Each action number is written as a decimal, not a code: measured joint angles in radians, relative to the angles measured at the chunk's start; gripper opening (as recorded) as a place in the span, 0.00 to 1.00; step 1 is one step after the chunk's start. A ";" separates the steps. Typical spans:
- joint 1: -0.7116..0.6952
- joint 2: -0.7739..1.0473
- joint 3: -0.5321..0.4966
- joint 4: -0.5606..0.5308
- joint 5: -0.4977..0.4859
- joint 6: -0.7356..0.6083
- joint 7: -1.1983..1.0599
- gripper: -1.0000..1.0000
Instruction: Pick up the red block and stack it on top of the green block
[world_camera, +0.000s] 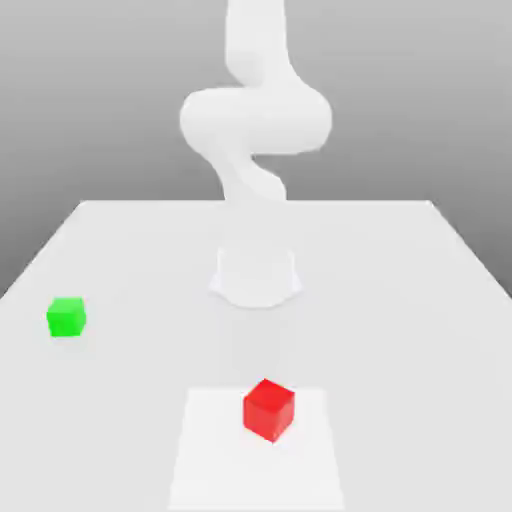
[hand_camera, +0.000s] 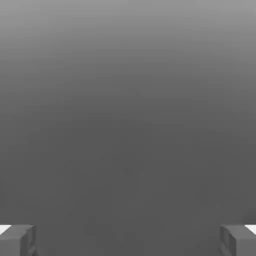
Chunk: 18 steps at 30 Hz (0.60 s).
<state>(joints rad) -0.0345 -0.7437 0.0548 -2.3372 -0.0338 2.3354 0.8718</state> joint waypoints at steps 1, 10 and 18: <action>-0.016 0.025 0.023 -0.016 -0.014 0.015 0.030 0.50; -0.138 0.255 0.167 -0.148 -0.115 0.137 0.275 0.50; -0.211 0.461 0.223 -0.265 -0.170 0.247 0.464 0.50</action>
<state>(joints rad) -0.2457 -0.2827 0.2780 -2.6020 -0.2042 2.5825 1.3357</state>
